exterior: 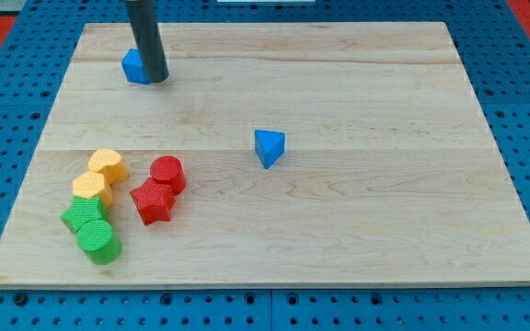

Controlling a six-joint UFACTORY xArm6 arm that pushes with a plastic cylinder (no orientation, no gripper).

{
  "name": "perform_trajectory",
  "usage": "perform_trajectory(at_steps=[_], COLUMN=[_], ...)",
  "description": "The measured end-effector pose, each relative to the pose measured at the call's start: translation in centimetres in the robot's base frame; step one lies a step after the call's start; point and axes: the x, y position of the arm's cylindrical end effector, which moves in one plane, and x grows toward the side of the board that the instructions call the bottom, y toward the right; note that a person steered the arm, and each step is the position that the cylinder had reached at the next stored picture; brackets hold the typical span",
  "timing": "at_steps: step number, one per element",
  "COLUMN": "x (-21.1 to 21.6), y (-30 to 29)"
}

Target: Push the blue cube a bit right and up

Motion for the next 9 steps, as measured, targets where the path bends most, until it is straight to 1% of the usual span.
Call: perform_trajectory(at_steps=[1, 2, 3, 4, 5, 6, 7, 8, 9], x=[0.4, -1.0, -1.5, 0.6, -0.2, -1.6, -2.1, -3.9, -4.6], y=[-3.1, -0.5, -1.8, -4.4, -7.1, -3.8, -3.0, -3.0, -2.3])
